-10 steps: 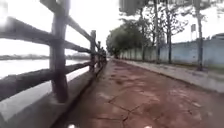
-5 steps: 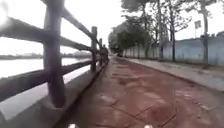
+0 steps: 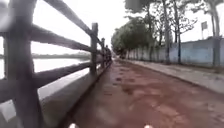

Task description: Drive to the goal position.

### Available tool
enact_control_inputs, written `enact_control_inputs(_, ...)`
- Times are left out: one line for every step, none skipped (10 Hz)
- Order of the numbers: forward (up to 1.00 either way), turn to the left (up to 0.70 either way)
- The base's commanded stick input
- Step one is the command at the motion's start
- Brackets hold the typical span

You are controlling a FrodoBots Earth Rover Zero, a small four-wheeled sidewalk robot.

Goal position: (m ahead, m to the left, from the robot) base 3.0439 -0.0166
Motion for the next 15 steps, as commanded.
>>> enact_control_inputs(0.85,-0.12)
enact_control_inputs(0.85,-0.06)
enact_control_inputs(0.85,0.01)
enact_control_inputs(0.85,0.03)
enact_control_inputs(0.85,0.03)
enact_control_inputs(0.85,0.03)
enact_control_inputs(0.85,0.03)
enact_control_inputs(0.85,0.03)
enact_control_inputs(0.85,0.03)
enact_control_inputs(0.85,0.03)
enact_control_inputs(0.85,0.03)
enact_control_inputs(0.85,0.03)
enact_control_inputs(0.85,0.03)
enact_control_inputs(0.85,0.03)
enact_control_inputs(0.85,0.03)
